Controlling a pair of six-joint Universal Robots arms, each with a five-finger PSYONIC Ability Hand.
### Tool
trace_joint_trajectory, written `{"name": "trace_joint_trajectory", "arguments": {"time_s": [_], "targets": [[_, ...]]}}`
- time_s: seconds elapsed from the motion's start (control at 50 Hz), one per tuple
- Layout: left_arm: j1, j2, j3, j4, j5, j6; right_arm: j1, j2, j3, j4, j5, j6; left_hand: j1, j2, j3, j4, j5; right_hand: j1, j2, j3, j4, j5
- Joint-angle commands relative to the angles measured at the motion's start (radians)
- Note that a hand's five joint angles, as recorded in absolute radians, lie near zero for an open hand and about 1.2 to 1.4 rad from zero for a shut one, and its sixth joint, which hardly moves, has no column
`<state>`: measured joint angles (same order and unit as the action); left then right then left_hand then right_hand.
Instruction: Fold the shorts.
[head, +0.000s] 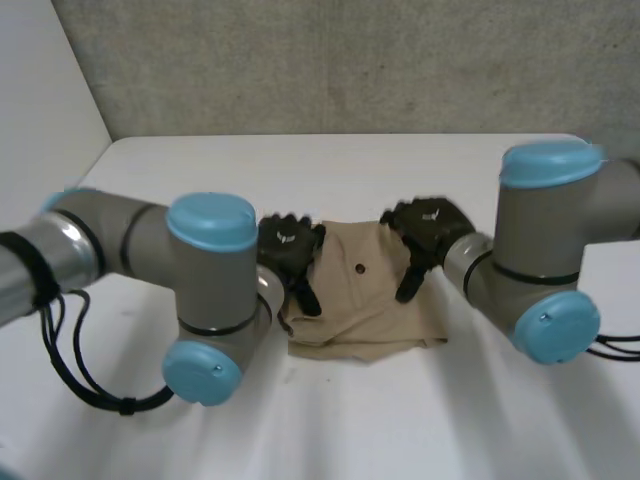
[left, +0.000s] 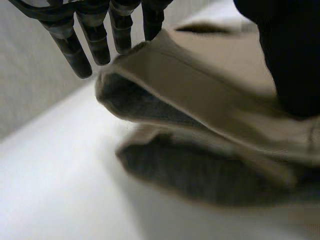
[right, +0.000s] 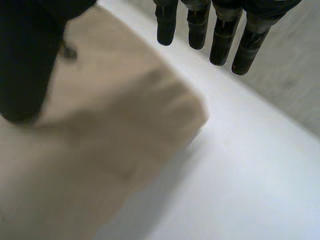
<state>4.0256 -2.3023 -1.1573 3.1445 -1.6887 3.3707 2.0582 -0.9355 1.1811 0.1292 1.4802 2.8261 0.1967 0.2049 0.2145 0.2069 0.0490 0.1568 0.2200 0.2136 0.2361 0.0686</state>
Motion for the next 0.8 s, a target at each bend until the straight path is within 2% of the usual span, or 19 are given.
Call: {"name": "trace_joint_trajectory", "arguments": {"time_s": [0.02,0.08,0.1,0.14,0.22,0.3,0.4,0.72,0.8], "targets": [[0.028,0.266,-0.025,0.002,0.041,-0.033,-0.01,-0.224,0.015,-0.085,0.026,0.119,-0.001,-0.009,-0.019,-0.011,-0.028,0.018,-0.046,-0.039,-0.062,-0.069],[0.084,0.363,-0.038,0.0,0.041,-0.06,-0.055,-0.317,0.017,-0.095,0.08,0.162,-0.001,-0.009,-0.019,-0.011,-0.028,0.018,-0.046,-0.039,-0.062,-0.069],[0.134,0.421,-0.042,-0.004,0.04,-0.089,-0.067,-0.339,0.017,-0.095,0.097,0.17,0.002,-0.006,-0.016,-0.008,-0.025,0.018,-0.046,-0.039,-0.062,-0.069],[0.18,0.477,-0.042,-0.023,0.041,-0.123,-0.085,-0.371,0.017,-0.095,0.132,0.174,0.02,0.011,0.002,0.009,-0.007,0.018,-0.046,-0.039,-0.062,-0.069],[0.286,0.564,-0.027,-0.122,0.047,-0.215,-0.118,-0.417,0.005,-0.06,0.201,0.17,0.031,0.023,0.014,0.021,0.005,0.018,-0.046,-0.039,-0.062,-0.069],[0.348,0.592,-0.01,-0.246,0.096,-0.278,-0.131,-0.434,-0.006,-0.014,0.201,0.168,0.023,0.015,0.005,0.013,-0.004,0.018,-0.046,-0.039,-0.062,-0.069],[0.354,0.593,-0.019,-0.299,0.152,-0.286,-0.144,-0.441,-0.005,0.001,0.196,0.168,0.011,0.003,-0.007,0.001,-0.016,0.018,-0.046,-0.039,-0.062,-0.069],[0.354,0.62,-0.062,-0.294,0.156,-0.286,-0.135,-0.442,0.035,-0.005,0.157,0.162,-0.01,-0.018,-0.027,-0.02,-0.036,0.018,-0.046,-0.039,-0.062,-0.069],[0.354,0.62,-0.07,-0.285,0.156,-0.286,-0.13,-0.442,0.046,-0.008,0.118,0.158,-0.013,-0.021,-0.03,-0.023,-0.039,0.018,-0.046,-0.039,-0.062,-0.069]]}}
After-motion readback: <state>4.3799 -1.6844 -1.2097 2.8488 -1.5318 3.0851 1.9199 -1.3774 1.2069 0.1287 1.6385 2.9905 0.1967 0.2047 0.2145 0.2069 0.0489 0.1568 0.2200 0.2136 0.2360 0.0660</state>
